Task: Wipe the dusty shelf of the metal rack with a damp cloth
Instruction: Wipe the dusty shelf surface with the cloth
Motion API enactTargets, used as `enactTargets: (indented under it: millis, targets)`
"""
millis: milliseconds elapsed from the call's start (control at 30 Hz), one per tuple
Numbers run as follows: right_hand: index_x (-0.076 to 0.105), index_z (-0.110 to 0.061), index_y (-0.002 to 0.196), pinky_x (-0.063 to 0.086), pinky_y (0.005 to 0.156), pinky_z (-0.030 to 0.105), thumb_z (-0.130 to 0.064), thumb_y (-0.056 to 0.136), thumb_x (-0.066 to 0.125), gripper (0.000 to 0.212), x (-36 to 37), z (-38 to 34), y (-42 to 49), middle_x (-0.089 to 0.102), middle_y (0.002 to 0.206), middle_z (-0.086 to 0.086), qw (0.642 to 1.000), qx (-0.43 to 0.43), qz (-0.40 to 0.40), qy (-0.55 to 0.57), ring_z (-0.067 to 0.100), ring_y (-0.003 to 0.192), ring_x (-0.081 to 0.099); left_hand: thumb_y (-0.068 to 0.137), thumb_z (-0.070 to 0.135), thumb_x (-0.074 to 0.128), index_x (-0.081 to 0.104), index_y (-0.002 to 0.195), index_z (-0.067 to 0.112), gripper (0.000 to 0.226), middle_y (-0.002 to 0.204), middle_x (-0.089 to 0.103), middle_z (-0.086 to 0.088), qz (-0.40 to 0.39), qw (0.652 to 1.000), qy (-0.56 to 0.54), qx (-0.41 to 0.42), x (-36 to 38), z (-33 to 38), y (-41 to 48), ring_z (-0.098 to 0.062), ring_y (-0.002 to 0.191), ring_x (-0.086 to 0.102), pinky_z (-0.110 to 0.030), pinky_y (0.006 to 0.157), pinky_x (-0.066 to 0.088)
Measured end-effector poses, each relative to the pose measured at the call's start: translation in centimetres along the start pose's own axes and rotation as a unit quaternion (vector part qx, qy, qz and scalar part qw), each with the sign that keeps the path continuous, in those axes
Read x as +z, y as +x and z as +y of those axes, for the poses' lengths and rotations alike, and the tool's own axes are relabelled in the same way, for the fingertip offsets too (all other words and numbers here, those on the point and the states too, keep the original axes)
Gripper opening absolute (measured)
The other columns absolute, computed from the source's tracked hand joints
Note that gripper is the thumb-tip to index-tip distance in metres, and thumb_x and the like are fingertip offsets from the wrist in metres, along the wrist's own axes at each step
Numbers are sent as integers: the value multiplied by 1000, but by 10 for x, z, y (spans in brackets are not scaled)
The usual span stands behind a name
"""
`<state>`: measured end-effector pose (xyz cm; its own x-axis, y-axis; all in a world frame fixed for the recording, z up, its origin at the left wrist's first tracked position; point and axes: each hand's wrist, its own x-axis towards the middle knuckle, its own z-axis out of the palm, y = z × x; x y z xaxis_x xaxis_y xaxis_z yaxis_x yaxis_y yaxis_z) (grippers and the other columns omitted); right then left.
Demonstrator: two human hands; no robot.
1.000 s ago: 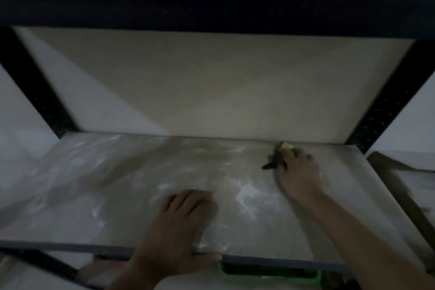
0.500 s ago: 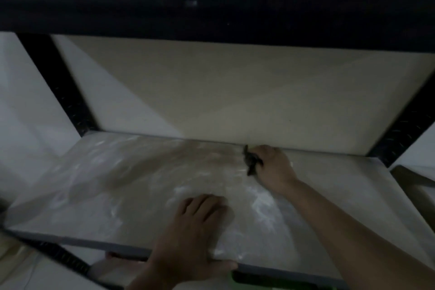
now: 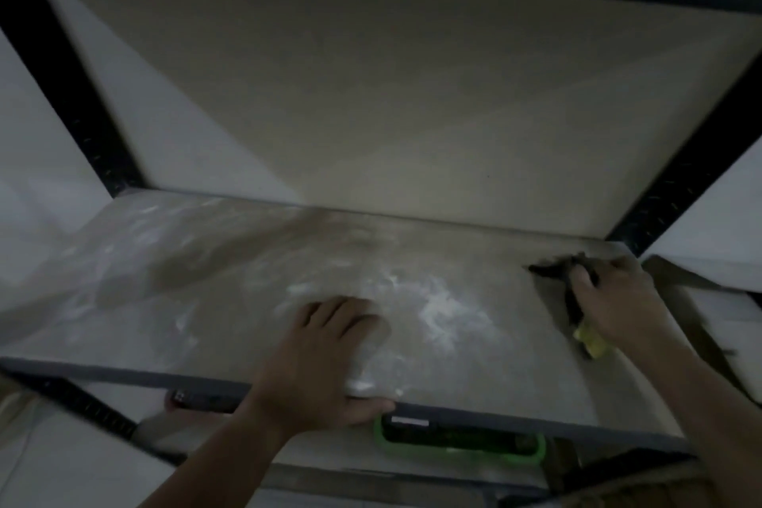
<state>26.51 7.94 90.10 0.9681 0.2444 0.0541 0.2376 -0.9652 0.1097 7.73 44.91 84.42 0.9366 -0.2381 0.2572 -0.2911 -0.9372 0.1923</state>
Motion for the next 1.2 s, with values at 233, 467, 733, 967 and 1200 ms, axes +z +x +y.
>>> enactTargets:
  millis: [233,467,733,967,1200]
  targets:
    - [56,-2,118,49,71,48,-26,88,53,38,21,-60,-33,53,113,28,994,50,33,93,43,89,52,76,88,55,52,141,27,89,147,48,7,6,1000,9,-2,-1,2,-1,-20,137,45,-43,112,39]
    - [54,-15,130,44,77,28,-24,95,49,37,13,-137,-41,45,116,8,967,-102,64,226,21,88,51,84,90,43,50,147,27,89,152,45,4,-24,999,37,18,-4,3,0,-22,140,42,-41,114,34]
    - [58,-3,124,46,79,47,-29,88,58,44,27,-37,-16,53,121,29,992,4,56,117,45,98,52,90,82,46,44,152,16,90,153,48,-5,27,997,57,-43,-34,-53,-52,-28,139,47,-38,113,31]
    - [57,-13,118,51,73,37,-36,98,39,36,23,-147,-32,46,118,14,979,56,110,160,30,88,53,82,91,45,51,145,14,101,145,54,-6,2,993,110,-42,-55,-113,-75,-26,131,50,-36,109,30]
    - [59,-14,124,46,84,31,-16,94,54,31,8,-192,-31,48,115,9,952,-31,82,293,31,96,57,82,90,48,55,142,15,97,145,53,-3,30,997,63,-13,-43,-126,-75,-27,131,51,-39,110,34]
